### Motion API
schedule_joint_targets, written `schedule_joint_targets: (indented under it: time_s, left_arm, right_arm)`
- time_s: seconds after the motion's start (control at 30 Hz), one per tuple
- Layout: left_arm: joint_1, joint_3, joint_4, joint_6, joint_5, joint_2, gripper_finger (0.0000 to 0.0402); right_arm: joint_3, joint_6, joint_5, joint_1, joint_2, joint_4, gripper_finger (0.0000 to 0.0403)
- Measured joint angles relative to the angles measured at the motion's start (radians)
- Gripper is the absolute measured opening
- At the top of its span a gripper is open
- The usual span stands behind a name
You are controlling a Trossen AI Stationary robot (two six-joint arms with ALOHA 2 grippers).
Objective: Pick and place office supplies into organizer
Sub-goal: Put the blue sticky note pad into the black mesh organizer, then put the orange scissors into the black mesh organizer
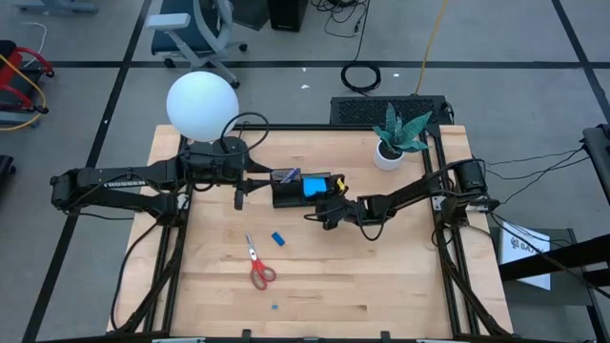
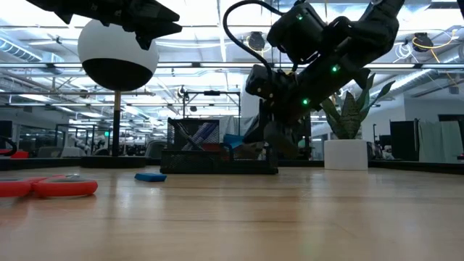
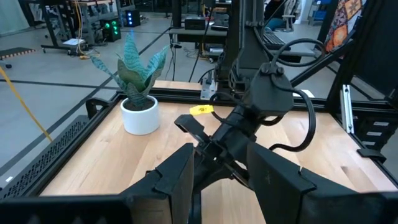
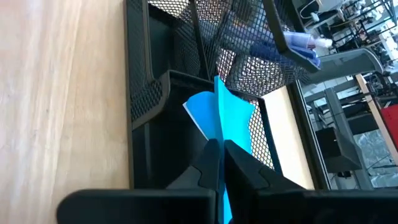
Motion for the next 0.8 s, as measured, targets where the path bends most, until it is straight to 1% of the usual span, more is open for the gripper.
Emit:
schedule_joint_targets:
  time_s: [0.1,0.23,0.37,0.47,0.63,0.73,0.8]
  left_arm:
    - [0.000,0.000,0.000,0.000,0.000,0.000,0.0159]
    - [0.000,0.000,0.000,0.000,0.000,0.000,0.0159]
    - [0.000,0.000,0.000,0.000,0.000,0.000,0.0159]
    - [0.000,0.000,0.000,0.000,0.000,0.000,0.0159]
    - [0.000,0.000,0.000,0.000,0.000,0.000,0.0159]
    - [0.000,0.000,-0.007,0.000,0.001,-0.006,0.0159]
    - [0.000,0.000,-0.020,0.000,0.001,-0.019,0.0159]
  right_arm:
    - [0.000,0.022,0.000,0.000,0.000,0.001,0.0022]
    - [0.000,0.036,0.028,0.000,0.000,0.001,0.0065]
    - [0.000,0.027,0.031,0.000,0.000,0.008,0.0109]
    - [0.000,0.020,0.046,0.002,-0.006,0.021,0.0134]
    - [0.000,-0.028,0.150,0.030,-0.042,0.060,0.0157]
    - [0.000,-0.064,0.216,0.057,-0.082,0.079,0.0161]
    - [0.000,-0.083,0.241,0.071,-0.116,0.102,0.0161]
